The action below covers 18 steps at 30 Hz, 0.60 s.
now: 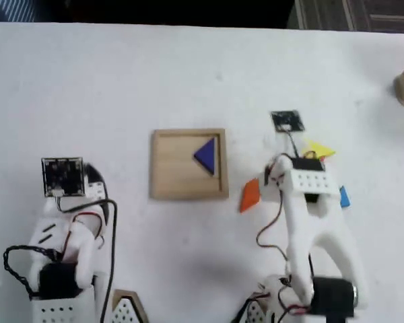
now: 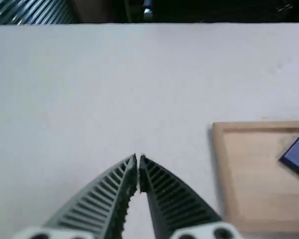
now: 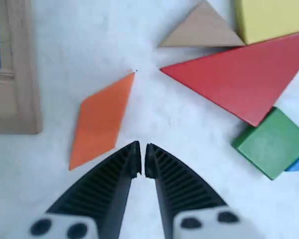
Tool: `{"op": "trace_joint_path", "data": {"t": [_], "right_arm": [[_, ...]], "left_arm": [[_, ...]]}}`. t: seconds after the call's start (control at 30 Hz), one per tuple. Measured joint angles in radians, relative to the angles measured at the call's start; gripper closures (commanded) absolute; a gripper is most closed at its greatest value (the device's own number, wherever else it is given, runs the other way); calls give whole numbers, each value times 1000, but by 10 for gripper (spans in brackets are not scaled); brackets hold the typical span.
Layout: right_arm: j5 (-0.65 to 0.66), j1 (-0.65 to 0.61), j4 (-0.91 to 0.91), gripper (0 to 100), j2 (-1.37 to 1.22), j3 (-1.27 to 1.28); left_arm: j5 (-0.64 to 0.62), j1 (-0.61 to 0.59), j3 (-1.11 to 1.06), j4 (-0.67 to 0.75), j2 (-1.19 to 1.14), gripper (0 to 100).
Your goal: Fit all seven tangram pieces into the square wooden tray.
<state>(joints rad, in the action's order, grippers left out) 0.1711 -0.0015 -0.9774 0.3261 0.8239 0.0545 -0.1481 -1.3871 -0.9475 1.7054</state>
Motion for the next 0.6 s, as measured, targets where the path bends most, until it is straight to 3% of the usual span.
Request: {"op": "trace_joint_path", "data": {"t": [0.13,0.33,0.6], "right_arm": [[0,37,34,981,106,112],[0,98,89,981,213,218],[0,100,112,981,238,233]], "left_arm": [[-31,54,164,-2,-164,976],[-184,118,543,-14,-646,976],[-264,419,867,23,-1192,973]]}}
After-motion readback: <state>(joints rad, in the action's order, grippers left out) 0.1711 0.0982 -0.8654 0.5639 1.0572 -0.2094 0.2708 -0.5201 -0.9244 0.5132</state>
